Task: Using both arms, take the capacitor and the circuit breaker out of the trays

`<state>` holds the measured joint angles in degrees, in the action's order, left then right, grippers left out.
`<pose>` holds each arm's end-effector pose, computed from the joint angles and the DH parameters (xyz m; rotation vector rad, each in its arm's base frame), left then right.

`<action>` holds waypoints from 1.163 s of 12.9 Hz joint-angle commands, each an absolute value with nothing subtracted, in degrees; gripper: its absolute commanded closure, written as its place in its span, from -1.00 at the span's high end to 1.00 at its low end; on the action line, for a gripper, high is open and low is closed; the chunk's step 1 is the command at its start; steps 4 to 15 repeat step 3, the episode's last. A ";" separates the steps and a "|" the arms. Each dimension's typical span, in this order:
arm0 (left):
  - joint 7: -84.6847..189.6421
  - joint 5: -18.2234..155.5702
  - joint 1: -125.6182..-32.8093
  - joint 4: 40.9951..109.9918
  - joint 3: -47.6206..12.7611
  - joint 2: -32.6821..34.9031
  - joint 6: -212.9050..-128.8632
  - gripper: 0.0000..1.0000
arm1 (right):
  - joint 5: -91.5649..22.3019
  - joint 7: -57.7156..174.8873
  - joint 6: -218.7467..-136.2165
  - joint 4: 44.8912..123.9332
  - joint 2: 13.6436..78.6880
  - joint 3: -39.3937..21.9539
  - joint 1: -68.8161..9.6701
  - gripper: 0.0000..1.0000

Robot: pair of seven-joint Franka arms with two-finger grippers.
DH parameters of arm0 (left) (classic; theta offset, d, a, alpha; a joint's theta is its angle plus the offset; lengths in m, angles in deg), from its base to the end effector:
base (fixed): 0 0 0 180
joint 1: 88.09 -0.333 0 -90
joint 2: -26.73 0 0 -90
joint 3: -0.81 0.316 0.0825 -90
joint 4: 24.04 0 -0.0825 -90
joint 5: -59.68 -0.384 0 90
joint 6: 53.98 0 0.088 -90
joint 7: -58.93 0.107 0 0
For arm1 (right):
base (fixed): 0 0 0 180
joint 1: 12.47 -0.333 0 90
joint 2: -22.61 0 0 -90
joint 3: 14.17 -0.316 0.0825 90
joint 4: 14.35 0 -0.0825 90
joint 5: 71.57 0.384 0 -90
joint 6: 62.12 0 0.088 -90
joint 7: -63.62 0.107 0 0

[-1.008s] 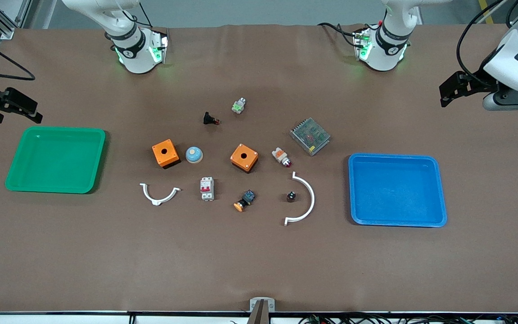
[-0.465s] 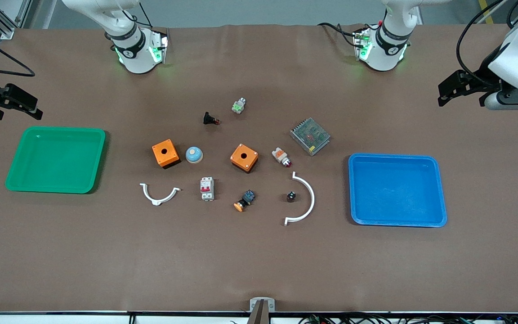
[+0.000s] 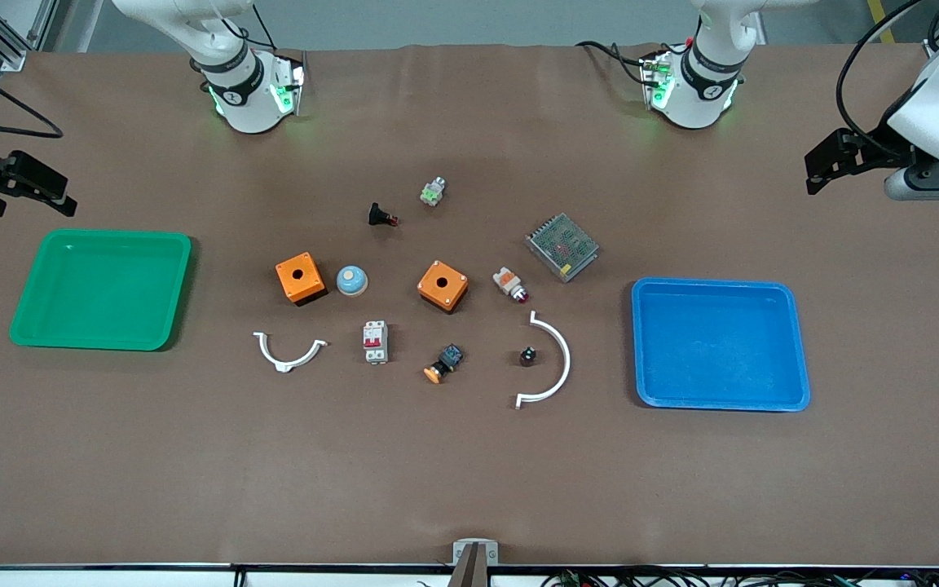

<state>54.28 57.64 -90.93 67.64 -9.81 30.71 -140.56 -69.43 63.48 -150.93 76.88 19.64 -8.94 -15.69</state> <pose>0.5222 -0.0711 0.6426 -3.0901 0.0808 0.0238 0.5362 -0.0161 0.6408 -3.0993 0.0490 -0.0158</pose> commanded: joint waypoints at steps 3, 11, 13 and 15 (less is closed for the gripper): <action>54.71 57.22 -91.25 66.22 -10.27 29.98 -140.47 1.00 | -70.33 63.09 -151.16 78.82 17.87 -9.95 -14.58 1.00; 54.71 57.22 -91.25 66.22 -10.27 29.98 -140.47 1.00 | -70.33 63.09 -151.16 78.82 17.87 -9.95 -14.58 1.00; 54.71 57.22 -91.25 66.22 -10.27 29.98 -140.47 1.00 | -70.33 63.09 -151.16 78.82 17.87 -9.95 -14.58 1.00; 54.71 57.22 -91.25 66.22 -10.27 29.98 -140.47 1.00 | -70.33 63.09 -151.16 78.82 17.87 -9.95 -14.58 1.00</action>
